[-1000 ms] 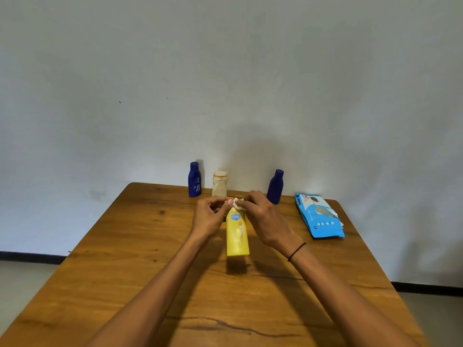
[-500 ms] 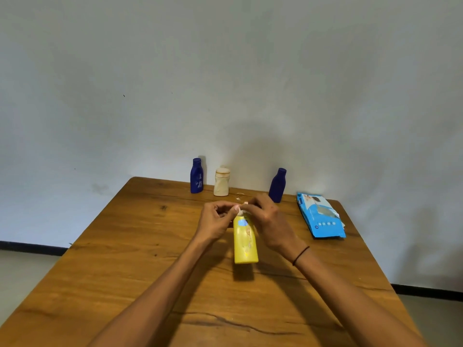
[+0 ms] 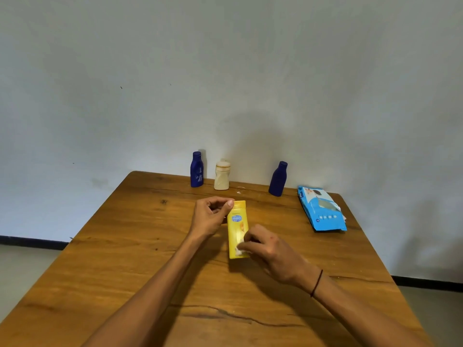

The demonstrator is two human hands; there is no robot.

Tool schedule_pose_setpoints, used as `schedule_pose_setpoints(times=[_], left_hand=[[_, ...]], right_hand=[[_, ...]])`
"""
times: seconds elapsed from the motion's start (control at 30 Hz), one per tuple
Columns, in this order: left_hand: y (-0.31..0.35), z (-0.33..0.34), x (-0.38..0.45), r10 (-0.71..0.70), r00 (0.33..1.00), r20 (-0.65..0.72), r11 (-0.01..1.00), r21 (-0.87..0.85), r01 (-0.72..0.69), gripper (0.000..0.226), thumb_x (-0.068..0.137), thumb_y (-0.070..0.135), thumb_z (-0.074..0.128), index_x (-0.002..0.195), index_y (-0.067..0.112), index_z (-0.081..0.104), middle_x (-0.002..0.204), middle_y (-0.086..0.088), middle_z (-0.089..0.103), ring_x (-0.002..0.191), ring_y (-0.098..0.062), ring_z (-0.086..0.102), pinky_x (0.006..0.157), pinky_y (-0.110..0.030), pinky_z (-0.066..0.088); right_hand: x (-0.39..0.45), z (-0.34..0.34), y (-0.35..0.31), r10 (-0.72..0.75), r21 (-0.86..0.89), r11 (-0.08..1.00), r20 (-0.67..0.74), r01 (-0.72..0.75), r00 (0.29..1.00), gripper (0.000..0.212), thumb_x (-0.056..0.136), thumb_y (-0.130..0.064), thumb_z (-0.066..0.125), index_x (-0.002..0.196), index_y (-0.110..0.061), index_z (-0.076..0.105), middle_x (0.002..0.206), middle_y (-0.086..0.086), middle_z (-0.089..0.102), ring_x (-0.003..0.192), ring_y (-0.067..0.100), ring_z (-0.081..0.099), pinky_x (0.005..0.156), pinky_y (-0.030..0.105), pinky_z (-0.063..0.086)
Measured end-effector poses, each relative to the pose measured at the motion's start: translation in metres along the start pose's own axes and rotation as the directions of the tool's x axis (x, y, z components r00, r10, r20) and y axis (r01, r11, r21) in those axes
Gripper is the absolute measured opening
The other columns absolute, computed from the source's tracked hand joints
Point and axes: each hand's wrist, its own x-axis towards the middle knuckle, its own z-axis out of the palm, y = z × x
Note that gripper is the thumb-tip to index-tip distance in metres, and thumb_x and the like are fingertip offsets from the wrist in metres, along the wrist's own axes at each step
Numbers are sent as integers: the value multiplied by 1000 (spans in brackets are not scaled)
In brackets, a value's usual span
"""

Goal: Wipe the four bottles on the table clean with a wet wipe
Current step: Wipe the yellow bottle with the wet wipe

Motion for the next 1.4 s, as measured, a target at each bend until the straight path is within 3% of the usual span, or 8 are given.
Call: schedule_pose_setpoints(times=[0.13, 0.23, 0.43, 0.63, 0.97, 1.1, 1.27, 1.4], left_hand=[[0, 8, -7, 34, 996, 82, 999, -35, -31, 22, 94, 22, 77, 112, 9, 79, 106, -5, 81, 102, -20, 77, 82, -38, 65], [5, 12, -13, 41, 997, 67, 998, -55, -38, 21, 95, 20, 76, 112, 8, 79, 105, -5, 81, 100, -20, 78, 78, -33, 65], [6, -4, -8, 18, 999, -27, 999, -47, -19, 22, 94, 23, 77, 113, 10, 78, 106, -4, 80, 100, -16, 78, 78, -35, 66], [2, -2, -7, 6, 1000, -29, 999, -42, -7, 21, 93, 21, 78, 111, 10, 79, 103, -3, 81, 97, -15, 78, 75, -32, 65], [-2, 11, -19, 45, 998, 34, 999, -13, -44, 22, 93, 26, 78, 111, 14, 80, 106, -1, 81, 103, -18, 77, 84, -42, 65], [-5, 3, -17, 2, 999, -45, 1000, 5, -2, 19, 92, 27, 79, 109, 18, 79, 106, 1, 80, 101, -15, 77, 81, -41, 66], [-7, 4, -18, -5, 999, -44, 1000, 26, 6, 18, 92, 24, 79, 108, 16, 79, 106, -1, 80, 98, -15, 78, 78, -39, 67], [-7, 11, -22, -20, 1000, -3, 1000, 13, 21, 19, 92, 22, 79, 108, 12, 79, 104, -3, 80, 96, -16, 78, 79, -41, 67]], right_hand=[[31, -11, 20, 122, -85, 987, -150, -135, 981, 34, 85, -15, 81, 117, -10, 70, 111, 14, 63, 93, 23, 64, 70, 32, 60], [51, -19, 32, 211, -27, 974, -235, -223, 949, 35, 83, -12, 84, 115, -8, 72, 107, 14, 62, 92, 24, 63, 68, 34, 61], [19, -7, 9, 128, 98, 988, -130, -116, 983, 31, 99, -30, 53, 122, -17, 69, 120, 6, 57, 108, 9, 51, 81, 20, 50], [-21, 4, -8, 33, 99, 995, -88, -24, 996, 26, 102, -23, 56, 125, -16, 67, 114, 5, 59, 103, 11, 54, 76, 26, 54], [39, -5, 26, 273, 59, 962, -278, -267, 921, 31, 92, -25, 72, 119, -9, 71, 111, 11, 60, 98, 20, 59, 73, 38, 60], [14, 5, 3, 123, 34, 992, -148, -119, 981, 30, 100, -30, 59, 124, -13, 66, 119, 9, 57, 104, 18, 56, 79, 32, 56], [-25, 9, -17, -43, -11, 999, 27, 43, 999, 29, 108, -30, 46, 127, -17, 62, 118, 5, 57, 101, 14, 55, 73, 30, 58], [-18, 4, -8, -20, -73, 997, 22, 22, 1000, 28, 102, -26, 59, 126, -14, 63, 117, 9, 60, 99, 18, 60, 71, 30, 60]])
